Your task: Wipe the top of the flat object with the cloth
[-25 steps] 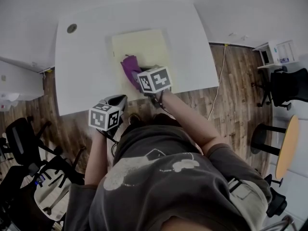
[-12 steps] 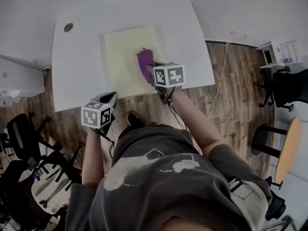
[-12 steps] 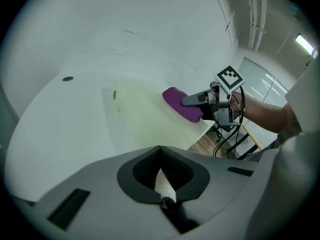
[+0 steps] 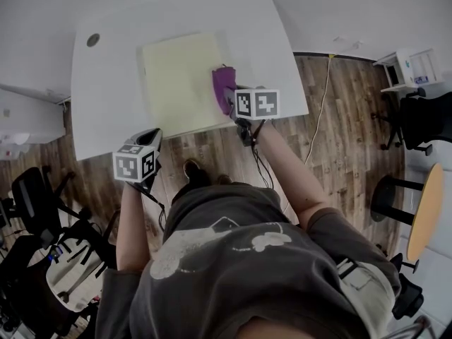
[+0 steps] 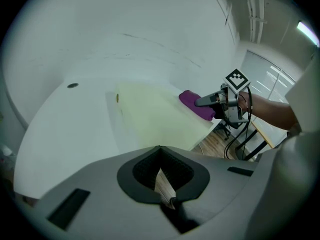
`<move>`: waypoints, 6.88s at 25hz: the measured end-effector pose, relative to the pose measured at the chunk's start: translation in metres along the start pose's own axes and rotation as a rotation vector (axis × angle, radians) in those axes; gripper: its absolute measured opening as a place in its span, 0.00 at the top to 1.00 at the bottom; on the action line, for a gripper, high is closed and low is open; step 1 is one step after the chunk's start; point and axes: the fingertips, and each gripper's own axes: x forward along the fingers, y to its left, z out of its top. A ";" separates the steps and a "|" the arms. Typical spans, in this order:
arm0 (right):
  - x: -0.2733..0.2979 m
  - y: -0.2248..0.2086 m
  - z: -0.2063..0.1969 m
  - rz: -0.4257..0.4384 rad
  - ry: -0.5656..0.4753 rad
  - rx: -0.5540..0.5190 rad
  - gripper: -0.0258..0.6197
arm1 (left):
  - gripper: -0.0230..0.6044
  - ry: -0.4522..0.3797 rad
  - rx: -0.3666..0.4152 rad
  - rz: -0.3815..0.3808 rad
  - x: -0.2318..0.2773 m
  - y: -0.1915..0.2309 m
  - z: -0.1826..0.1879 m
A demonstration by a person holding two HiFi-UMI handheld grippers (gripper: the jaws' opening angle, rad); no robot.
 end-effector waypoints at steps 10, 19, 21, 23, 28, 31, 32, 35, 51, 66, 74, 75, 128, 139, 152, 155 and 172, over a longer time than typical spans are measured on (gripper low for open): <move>-0.007 0.000 -0.002 -0.002 0.009 0.006 0.82 | 0.97 -0.031 0.003 0.021 0.000 -0.003 0.000; -0.005 0.037 0.006 0.053 0.007 -0.052 0.82 | 0.97 -0.058 0.005 0.014 0.000 -0.004 0.001; -0.001 0.052 0.005 0.076 0.015 -0.076 0.82 | 0.97 -0.060 0.011 0.016 -0.002 -0.005 0.002; 0.002 0.071 0.003 0.106 0.023 -0.104 0.82 | 0.97 -0.060 0.024 0.031 -0.004 -0.004 0.002; 0.016 0.128 -0.016 0.201 0.083 -0.195 0.82 | 0.97 -0.077 0.028 0.067 -0.012 0.005 0.001; 0.024 0.165 -0.029 0.266 0.120 -0.253 0.82 | 0.97 -0.091 0.011 0.081 -0.019 0.010 0.002; 0.026 0.175 -0.033 0.287 0.131 -0.267 0.82 | 0.97 -0.095 0.007 0.086 -0.021 0.011 0.002; 0.029 0.196 -0.045 0.332 0.162 -0.299 0.82 | 0.97 -0.102 -0.003 0.099 -0.027 0.013 0.003; 0.029 0.201 -0.069 0.330 0.184 -0.339 0.82 | 0.97 -0.086 -0.026 0.088 -0.032 -0.002 -0.013; 0.000 0.119 -0.062 0.197 0.138 -0.228 0.82 | 0.97 -0.042 0.010 0.064 -0.009 -0.019 -0.007; -0.018 0.071 -0.057 0.122 0.097 -0.141 0.82 | 0.97 -0.016 -0.014 0.064 -0.005 -0.017 -0.012; -0.020 0.066 -0.057 0.114 0.094 -0.131 0.82 | 0.97 -0.016 -0.017 0.062 -0.006 -0.016 -0.013; -0.075 0.022 -0.044 0.291 0.086 -0.226 0.82 | 0.97 -0.268 -0.230 0.279 -0.080 -0.112 -0.073; -0.092 0.083 -0.108 0.433 0.162 -0.332 0.82 | 0.97 -0.352 -0.384 0.438 -0.145 -0.147 -0.159; -0.167 0.142 -0.186 0.528 0.183 -0.447 0.82 | 0.97 -0.447 -0.482 0.503 -0.204 -0.237 -0.250; -0.193 0.149 -0.213 0.550 0.196 -0.462 0.82 | 0.97 -0.462 -0.507 0.510 -0.215 -0.264 -0.275; -0.317 0.124 -0.317 0.604 0.196 -0.512 0.82 | 0.97 -0.512 -0.505 0.493 -0.227 -0.389 -0.354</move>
